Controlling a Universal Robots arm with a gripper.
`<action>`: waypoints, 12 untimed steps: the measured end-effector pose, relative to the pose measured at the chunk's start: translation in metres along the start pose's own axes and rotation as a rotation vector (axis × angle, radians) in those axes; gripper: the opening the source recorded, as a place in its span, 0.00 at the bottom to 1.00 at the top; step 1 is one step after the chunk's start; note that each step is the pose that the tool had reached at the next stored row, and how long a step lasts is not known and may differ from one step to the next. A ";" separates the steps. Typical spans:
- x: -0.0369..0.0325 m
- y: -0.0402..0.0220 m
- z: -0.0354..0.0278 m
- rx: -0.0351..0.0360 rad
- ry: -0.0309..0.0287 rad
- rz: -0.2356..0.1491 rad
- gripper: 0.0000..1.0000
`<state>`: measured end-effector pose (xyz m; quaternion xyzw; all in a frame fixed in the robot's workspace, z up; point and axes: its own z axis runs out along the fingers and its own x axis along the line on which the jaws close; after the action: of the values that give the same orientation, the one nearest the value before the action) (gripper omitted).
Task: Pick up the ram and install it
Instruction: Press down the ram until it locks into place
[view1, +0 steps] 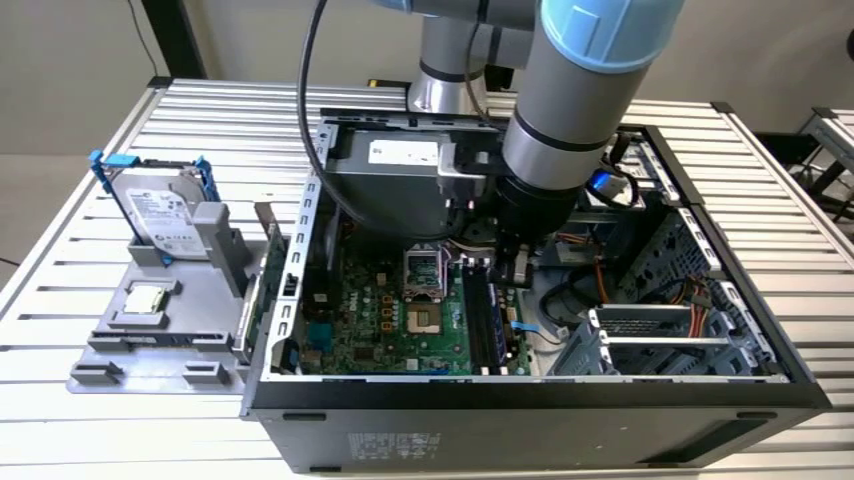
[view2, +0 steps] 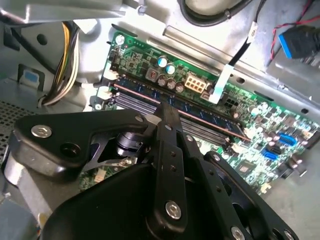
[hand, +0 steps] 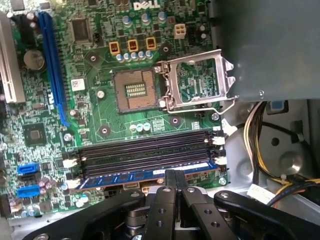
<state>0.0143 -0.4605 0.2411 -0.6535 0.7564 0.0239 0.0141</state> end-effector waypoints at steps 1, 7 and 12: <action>0.0000 -0.0001 0.0000 -0.0006 0.0002 -0.011 0.00; 0.0039 -0.0008 -0.0002 -0.0020 0.0007 -0.039 0.00; 0.0096 -0.0017 -0.0001 -0.0024 0.0008 -0.045 0.00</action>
<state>0.0146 -0.4703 0.2407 -0.6705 0.7414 0.0242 0.0135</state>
